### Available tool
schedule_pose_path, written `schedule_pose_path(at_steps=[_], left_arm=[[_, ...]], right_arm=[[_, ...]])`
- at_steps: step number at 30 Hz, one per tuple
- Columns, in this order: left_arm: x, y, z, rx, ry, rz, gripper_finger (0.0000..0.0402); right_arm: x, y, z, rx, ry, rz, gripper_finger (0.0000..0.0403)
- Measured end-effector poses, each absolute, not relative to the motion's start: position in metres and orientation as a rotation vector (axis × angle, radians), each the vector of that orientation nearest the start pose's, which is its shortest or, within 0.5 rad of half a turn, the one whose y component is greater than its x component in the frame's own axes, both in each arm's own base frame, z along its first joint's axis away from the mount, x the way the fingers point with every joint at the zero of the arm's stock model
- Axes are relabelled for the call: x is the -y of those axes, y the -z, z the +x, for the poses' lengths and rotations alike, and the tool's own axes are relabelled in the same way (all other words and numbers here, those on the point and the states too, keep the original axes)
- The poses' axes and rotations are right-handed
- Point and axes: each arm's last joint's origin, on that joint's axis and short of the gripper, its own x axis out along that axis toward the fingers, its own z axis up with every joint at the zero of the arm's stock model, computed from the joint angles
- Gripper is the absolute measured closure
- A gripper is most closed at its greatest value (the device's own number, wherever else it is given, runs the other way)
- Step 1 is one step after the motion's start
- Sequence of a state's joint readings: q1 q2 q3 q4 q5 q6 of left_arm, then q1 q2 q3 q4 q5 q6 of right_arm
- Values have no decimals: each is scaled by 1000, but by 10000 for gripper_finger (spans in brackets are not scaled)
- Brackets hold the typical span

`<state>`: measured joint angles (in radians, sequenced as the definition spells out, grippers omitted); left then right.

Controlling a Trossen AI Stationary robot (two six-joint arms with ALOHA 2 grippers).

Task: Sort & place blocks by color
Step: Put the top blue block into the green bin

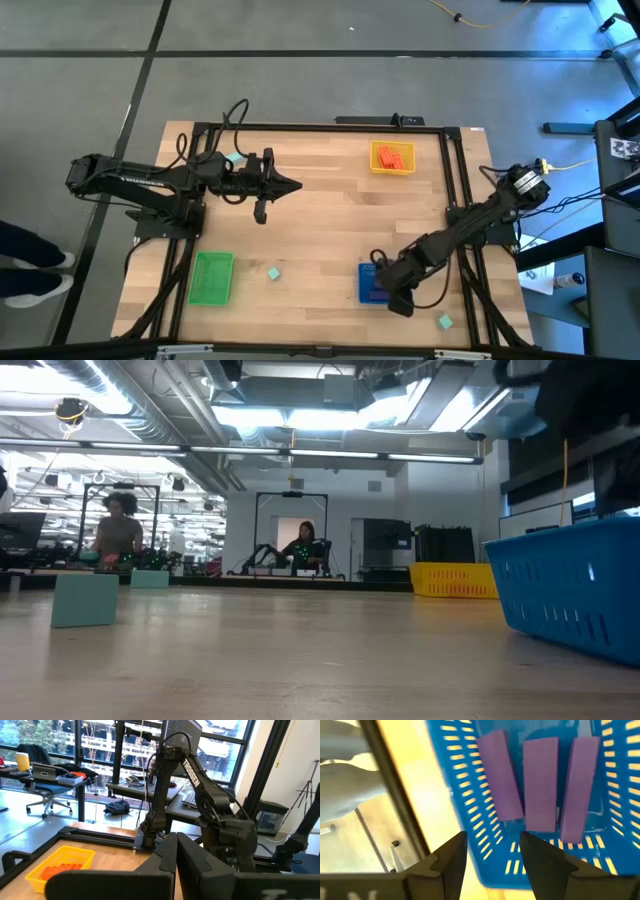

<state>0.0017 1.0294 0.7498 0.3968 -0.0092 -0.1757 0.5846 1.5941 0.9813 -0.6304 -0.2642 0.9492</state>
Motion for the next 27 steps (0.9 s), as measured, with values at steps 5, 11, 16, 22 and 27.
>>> schedule_pose_path(at_steps=[5,11,16,22,27], left_arm=[[-1,-331,232,118,-1,-176,401],[-1,-331,232,118,-1,-176,401],[-1,-331,232,118,-1,-176,401],[0,-331,232,118,0,-181,401],[0,-331,232,118,1,-182,401]], right_arm=[[-162,-210,231,-1411,-140,586,219],[-153,-240,222,-1274,-202,598,219],[-134,-269,232,-948,-131,607,219],[-90,-292,263,-587,-60,503,219],[-48,-306,292,-324,-8,412,219]])
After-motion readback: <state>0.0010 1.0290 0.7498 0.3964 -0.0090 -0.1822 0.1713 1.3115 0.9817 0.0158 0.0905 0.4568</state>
